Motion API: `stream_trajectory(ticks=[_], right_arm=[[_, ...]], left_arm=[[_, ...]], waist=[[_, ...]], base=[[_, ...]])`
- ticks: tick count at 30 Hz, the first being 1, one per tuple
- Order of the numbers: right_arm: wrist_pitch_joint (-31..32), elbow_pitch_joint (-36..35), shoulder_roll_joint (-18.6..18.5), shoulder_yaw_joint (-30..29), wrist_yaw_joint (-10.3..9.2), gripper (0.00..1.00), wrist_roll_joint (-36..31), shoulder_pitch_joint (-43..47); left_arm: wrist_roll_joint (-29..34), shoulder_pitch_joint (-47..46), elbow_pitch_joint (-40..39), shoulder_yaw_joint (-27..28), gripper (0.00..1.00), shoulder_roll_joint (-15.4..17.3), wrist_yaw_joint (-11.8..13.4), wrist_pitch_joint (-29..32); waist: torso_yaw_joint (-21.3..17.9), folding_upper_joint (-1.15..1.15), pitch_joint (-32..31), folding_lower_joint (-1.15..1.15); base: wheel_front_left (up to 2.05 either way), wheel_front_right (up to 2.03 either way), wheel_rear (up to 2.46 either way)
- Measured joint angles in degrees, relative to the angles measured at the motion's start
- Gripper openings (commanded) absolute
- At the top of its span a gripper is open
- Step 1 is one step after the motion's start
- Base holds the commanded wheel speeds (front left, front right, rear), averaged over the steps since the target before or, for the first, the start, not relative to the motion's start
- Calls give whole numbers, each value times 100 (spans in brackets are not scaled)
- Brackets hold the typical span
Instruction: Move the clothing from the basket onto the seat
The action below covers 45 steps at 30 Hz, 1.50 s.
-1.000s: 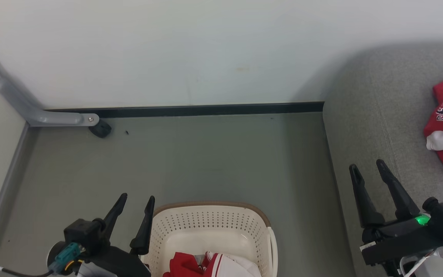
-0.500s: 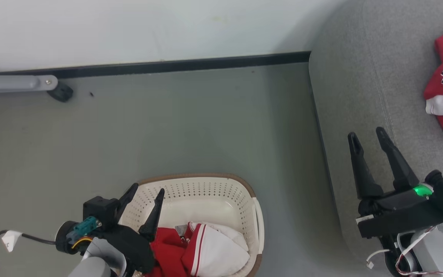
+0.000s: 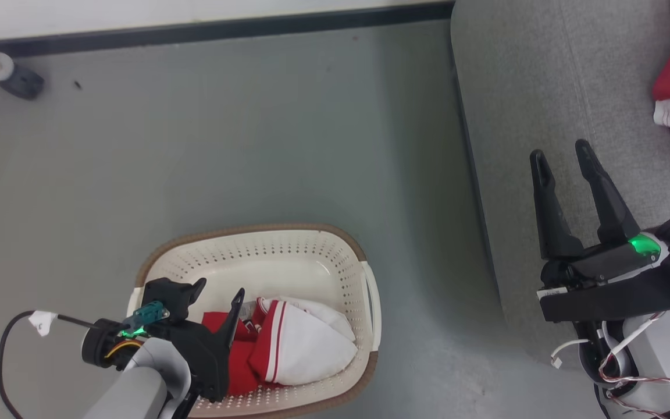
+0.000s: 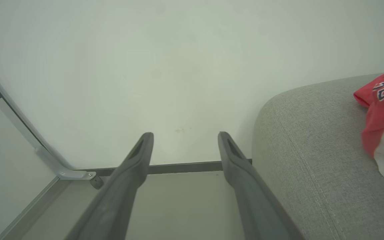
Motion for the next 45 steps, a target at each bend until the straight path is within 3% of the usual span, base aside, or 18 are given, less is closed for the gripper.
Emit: stream_trajectory(ticks=[29,45], right_arm=[[-16,-592,387,57,164,100,-349,-1009],[-16,-605,635,179,196,100,-442,-1115]], left_arm=[[43,-1106,1752,-165,100,-90,-200,731],[69,-1406,2550,-237,100,-19,-248,1205]], waist=[[-729,0,1773,0],[-1146,0,2374,-1]], base=[[0,0,0],[0,0,0]])
